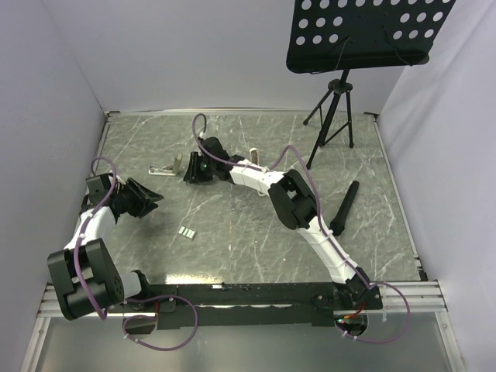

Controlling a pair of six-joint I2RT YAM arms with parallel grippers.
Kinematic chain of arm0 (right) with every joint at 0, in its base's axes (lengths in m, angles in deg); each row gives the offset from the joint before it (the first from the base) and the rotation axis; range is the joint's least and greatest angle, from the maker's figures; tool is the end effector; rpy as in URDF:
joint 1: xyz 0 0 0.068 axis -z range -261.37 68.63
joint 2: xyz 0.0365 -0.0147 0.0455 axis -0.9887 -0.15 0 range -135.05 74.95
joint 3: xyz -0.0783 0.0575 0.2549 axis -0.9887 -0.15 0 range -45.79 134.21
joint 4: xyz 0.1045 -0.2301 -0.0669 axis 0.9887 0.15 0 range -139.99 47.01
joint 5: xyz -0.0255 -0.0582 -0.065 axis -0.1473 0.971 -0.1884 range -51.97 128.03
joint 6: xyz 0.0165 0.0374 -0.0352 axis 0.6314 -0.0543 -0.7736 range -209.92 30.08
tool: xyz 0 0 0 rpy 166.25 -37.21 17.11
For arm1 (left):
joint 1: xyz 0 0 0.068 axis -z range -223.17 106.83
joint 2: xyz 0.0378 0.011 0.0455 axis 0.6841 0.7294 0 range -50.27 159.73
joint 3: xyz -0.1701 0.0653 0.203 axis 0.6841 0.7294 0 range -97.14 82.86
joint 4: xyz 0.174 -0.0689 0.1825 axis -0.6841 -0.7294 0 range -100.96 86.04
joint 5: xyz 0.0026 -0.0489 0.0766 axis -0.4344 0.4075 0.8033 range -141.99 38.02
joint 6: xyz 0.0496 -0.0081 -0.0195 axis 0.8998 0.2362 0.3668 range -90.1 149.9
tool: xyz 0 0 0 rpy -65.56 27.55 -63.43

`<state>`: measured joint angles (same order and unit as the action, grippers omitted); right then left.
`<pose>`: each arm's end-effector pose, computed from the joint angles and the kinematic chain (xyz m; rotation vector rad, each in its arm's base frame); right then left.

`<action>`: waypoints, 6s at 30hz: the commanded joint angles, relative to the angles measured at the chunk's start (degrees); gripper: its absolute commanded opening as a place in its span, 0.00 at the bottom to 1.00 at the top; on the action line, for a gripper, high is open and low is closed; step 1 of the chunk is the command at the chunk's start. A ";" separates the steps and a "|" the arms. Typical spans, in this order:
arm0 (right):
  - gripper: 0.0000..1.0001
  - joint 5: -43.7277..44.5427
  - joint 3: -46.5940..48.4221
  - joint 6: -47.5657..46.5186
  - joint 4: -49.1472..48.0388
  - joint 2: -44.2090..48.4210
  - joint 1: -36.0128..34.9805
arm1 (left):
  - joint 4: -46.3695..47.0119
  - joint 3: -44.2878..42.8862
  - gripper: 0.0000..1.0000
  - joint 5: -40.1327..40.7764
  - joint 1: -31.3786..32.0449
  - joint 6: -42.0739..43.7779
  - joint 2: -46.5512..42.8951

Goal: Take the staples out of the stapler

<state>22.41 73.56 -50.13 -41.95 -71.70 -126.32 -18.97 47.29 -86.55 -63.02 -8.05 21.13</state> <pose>0.3995 0.4123 0.1371 -0.2769 2.3802 1.0749 0.2277 0.0608 0.1888 -0.9358 2.2497 -0.8798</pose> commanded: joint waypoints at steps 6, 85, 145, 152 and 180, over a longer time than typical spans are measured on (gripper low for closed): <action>0.31 10.95 1.76 -3.93 12.62 1.72 -3.21 | -0.38 -0.64 0.47 1.26 0.70 0.34 -1.96; 0.63 7.09 -66.69 -12.46 -15.77 69.03 -4.45 | -2.66 -22.43 0.54 44.85 30.93 8.85 14.89; 0.92 9.73 -68.55 -15.97 -11.29 80.20 -4.53 | -10.39 -36.41 0.23 45.82 37.70 17.04 36.54; 0.93 9.64 -68.99 -15.71 -10.93 80.99 -4.53 | -12.32 -34.48 0.23 43.10 37.79 16.69 33.03; 0.95 10.34 -71.19 -16.85 -9.18 85.74 -4.53 | -33.86 -22.97 0.23 33.95 46.75 9.83 11.93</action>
<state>31.57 2.61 -65.60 -51.05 11.81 -130.60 -49.52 22.77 -52.83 -17.56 3.86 34.96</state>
